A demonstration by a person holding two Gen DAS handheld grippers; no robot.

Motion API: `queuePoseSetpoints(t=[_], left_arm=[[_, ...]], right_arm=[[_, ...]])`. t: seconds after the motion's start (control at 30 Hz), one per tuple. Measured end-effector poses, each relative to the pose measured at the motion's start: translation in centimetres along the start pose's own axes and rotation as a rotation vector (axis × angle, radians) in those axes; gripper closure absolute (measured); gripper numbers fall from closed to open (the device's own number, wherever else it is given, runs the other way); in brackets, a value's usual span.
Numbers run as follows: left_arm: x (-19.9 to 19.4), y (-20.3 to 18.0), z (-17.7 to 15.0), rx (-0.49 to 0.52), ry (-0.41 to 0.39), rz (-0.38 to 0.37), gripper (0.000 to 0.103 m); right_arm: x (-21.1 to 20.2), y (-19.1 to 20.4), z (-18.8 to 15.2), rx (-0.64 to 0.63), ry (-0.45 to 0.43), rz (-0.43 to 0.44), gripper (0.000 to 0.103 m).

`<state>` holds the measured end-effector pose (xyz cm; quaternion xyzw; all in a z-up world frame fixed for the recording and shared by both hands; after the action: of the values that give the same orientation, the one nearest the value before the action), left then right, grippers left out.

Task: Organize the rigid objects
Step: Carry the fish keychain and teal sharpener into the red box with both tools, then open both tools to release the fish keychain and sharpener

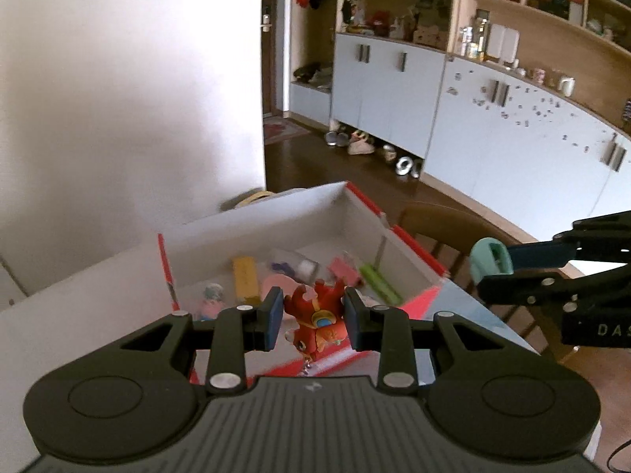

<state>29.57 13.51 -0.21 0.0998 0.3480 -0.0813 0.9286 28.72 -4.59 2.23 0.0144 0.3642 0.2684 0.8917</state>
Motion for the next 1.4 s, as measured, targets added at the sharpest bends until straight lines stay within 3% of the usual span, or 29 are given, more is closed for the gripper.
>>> queuePoseSetpoints(t=[0.53, 1.0, 1.4], left_arm=[[7.6, 4.3, 2.0, 0.008, 0.104, 0.136, 0.071], [14.8, 4.9, 0.0, 0.011, 0.269, 0.138, 0.071], [18.7, 5.3, -1.2, 0.012, 0.361, 0.104, 0.071]], right_arm=[[8.4, -0.3, 3.5, -0.091, 0.032, -0.044, 0.069], [16.5, -0.3, 3.4, -0.106, 0.164, -0.04, 0.069], [20.1, -1.0, 1.8, -0.132, 0.261, -0.063, 0.069]])
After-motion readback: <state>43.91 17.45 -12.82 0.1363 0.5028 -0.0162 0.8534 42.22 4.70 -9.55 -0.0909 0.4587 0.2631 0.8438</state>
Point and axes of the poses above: each gripper's, at about its wrist camera, not at the fingertips, and x roughly the way its jaws point, y to its left, z to its top, the point moved 1 cm from there along x, roughly the way its jaws point, and after that the axes turned 12 degrees about x, right-handed, at the moved point
